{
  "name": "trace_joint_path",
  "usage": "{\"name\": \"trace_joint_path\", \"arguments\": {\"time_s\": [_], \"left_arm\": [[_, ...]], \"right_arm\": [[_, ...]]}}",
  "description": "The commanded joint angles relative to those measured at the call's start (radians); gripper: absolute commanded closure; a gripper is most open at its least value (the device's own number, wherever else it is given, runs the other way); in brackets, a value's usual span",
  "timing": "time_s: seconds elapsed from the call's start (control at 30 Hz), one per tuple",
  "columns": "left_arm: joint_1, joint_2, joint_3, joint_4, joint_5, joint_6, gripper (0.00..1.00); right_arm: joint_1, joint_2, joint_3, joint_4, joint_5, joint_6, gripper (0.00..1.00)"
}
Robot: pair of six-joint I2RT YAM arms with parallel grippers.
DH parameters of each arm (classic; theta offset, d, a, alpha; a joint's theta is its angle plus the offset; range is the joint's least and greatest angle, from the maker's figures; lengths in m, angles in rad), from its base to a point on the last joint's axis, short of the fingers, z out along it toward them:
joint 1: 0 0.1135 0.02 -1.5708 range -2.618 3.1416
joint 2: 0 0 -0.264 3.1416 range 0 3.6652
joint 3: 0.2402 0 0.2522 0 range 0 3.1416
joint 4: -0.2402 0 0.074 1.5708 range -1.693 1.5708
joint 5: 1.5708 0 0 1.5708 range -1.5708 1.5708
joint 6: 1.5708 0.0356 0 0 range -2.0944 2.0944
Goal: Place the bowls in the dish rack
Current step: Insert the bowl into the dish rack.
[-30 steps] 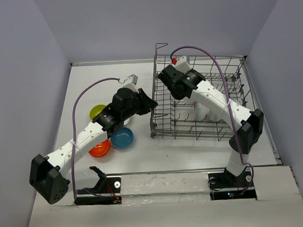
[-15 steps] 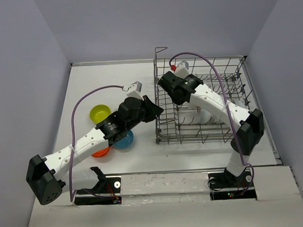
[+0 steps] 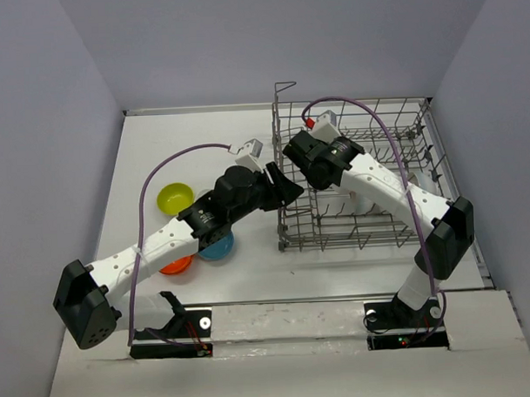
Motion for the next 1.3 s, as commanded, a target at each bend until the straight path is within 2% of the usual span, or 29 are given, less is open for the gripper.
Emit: {"name": "trace_joint_path", "arguments": {"time_s": [0.0, 0.17, 0.83, 1.27], "left_arm": [[-0.019, -0.001, 0.063, 0.148, 0.087, 0.033, 0.4], [-0.019, -0.01, 0.058, 0.164, 0.082, 0.039, 0.32], [-0.04, 0.114, 0.118, 0.246, 0.162, 0.019, 0.33], [-0.068, 0.134, 0.119, 0.305, 0.174, -0.005, 0.34]], "right_arm": [[0.012, -0.075, -0.019, 0.039, 0.074, -0.022, 0.99], [0.012, -0.092, -0.069, 0.078, 0.08, -0.056, 0.99], [0.021, -0.081, -0.095, 0.088, 0.102, -0.07, 0.99], [0.021, -0.103, -0.154, 0.134, 0.159, -0.11, 0.99]]}}
